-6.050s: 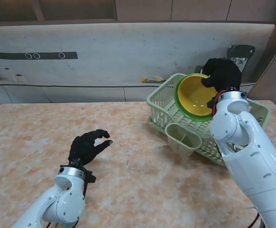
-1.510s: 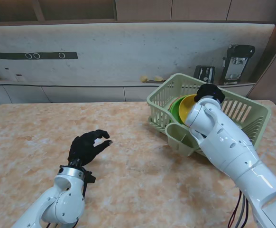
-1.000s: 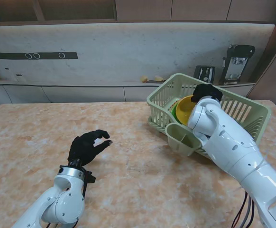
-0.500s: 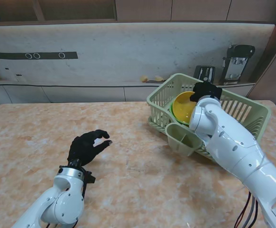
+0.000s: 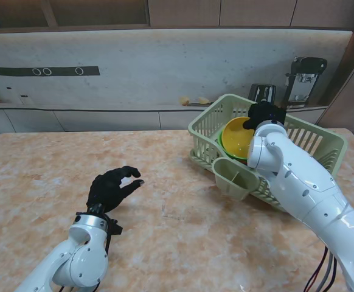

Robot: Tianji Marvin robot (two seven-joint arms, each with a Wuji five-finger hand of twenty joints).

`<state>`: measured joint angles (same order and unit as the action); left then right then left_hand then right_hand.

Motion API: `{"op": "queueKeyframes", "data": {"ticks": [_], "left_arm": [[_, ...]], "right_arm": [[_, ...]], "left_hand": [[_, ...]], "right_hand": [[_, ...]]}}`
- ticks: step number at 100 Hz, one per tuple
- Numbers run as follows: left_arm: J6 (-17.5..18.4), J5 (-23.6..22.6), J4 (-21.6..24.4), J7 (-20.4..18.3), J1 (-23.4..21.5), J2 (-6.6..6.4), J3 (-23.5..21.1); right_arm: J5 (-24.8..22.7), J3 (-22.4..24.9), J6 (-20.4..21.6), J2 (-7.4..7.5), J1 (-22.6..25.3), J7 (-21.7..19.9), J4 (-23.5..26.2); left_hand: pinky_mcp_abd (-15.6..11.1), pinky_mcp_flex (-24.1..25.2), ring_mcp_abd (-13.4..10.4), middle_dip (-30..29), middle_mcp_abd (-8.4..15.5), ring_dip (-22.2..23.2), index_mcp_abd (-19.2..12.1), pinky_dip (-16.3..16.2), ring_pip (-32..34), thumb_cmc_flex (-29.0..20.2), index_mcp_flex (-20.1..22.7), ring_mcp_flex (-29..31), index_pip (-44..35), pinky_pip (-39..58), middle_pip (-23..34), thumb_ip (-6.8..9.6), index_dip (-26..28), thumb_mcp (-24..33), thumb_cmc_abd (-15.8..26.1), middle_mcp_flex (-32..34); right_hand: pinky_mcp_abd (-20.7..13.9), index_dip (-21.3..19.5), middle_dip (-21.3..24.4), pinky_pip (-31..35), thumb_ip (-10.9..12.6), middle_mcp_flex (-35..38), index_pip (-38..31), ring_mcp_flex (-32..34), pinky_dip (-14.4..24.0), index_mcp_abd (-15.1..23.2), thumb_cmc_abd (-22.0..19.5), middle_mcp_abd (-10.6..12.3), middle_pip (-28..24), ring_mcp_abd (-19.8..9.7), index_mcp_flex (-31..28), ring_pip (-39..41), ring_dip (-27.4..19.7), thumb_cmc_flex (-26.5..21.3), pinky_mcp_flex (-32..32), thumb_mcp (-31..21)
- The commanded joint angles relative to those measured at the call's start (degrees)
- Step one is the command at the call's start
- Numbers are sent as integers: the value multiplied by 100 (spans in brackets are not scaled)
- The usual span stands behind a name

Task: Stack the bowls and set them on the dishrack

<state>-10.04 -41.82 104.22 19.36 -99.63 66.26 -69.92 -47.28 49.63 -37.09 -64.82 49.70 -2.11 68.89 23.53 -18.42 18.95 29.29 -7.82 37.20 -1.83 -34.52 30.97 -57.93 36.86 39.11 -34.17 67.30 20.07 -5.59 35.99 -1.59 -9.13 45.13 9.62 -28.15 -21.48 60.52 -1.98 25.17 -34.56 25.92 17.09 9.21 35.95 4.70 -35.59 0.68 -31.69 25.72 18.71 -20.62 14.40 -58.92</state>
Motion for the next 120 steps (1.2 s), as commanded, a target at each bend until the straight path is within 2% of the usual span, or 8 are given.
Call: {"op": "queueKeyframes", "data": {"ticks": [1, 20, 43, 70, 77, 88, 90, 120], "left_arm": [[17, 6, 46, -56, -35, 15, -3], [21, 10, 42, -58, -31, 15, -2], [34, 5, 38, -53, -30, 15, -4], [63, 9, 31, -52, -26, 14, 4], [73, 4, 27, -52, -25, 13, 6], [86, 8, 23, -56, -21, 12, 13], [87, 10, 22, -58, -21, 12, 14], [112, 8, 10, -69, -9, 8, 31]], "right_arm": [[-55, 23, 62, 19, 58, -97, 101], [-204, 150, 218, 58, 150, -128, 250], [-403, 388, 471, 104, 360, -137, 534], [-627, 783, 810, 148, 769, -88, 1031], [-679, 881, 901, 160, 892, -78, 1167], [-750, 1020, 1029, 178, 1083, -85, 1374], [-759, 1043, 1056, 181, 1117, -86, 1408], [-827, 1284, 1461, 194, 1574, 49, 1798]], "left_hand": [[-19, 53, -3, 99, 65, 75, -135, -99, 13, -158, 109, 47, -52, 79, -30, -16, 75, -150, 102, 145], [-20, 58, 2, 99, 53, 75, -116, -98, 10, -158, 120, 41, -53, 77, -31, -15, 73, -149, 106, 146], [-25, 51, -2, 100, 75, 75, -118, -98, 11, -158, 116, 46, -55, 79, -30, -14, 77, -148, 108, 147], [-20, 54, -2, 101, 57, 77, -126, -98, 13, -160, 124, 48, -63, 78, -29, -14, 82, -148, 105, 147], [-15, 50, 0, 101, 72, 76, -145, -99, 12, -161, 117, 50, -59, 81, -27, -14, 79, -149, 98, 153], [-14, 50, -5, 100, 59, 75, -132, -99, 9, -157, 119, 50, -59, 82, -30, -14, 77, -148, 106, 149], [-14, 50, -1, 100, 64, 75, -136, -99, 9, -158, 119, 50, -59, 82, -29, -14, 77, -148, 102, 153], [-16, 50, 2, 101, 68, 73, -141, -99, 6, -160, 121, 48, -62, 81, -29, -14, 78, -147, 98, 155]], "right_hand": [[-23, -82, 78, -88, 23, -204, 70, -120, 52, -24, 60, -110, 94, 80, 155, -88, -111, 216, -119, 100], [-14, -117, 88, -70, 20, -179, 121, -84, 62, 112, -83, -58, 117, 84, 111, -79, -95, 398, -105, 363], [-19, -263, 21, 111, 78, 189, -3, 197, 148, 387, -346, 60, 165, 44, -145, 136, 79, 443, 83, 706], [-36, -399, -123, 332, 110, 728, -238, 630, 242, 726, -315, 247, 128, -34, -598, 389, 235, 289, 398, 676], [-40, -251, -260, 396, -95, 910, -409, 751, 276, 865, -121, 301, 215, -58, -681, 441, 315, 190, 481, 561], [-54, -108, -341, 510, -247, 1128, -694, 937, 323, 1032, 118, 362, 223, -87, -782, 546, 391, 45, 633, 477], [-53, 39, -392, 531, -309, 1167, -876, 963, 332, 1065, 165, 381, 236, -85, -774, 560, 418, 31, 663, 429], [-100, 109, -487, 670, -379, 1480, -1137, 1209, 382, 1263, 294, 482, 173, -150, -867, 723, 515, -31, 861, 437]]}}
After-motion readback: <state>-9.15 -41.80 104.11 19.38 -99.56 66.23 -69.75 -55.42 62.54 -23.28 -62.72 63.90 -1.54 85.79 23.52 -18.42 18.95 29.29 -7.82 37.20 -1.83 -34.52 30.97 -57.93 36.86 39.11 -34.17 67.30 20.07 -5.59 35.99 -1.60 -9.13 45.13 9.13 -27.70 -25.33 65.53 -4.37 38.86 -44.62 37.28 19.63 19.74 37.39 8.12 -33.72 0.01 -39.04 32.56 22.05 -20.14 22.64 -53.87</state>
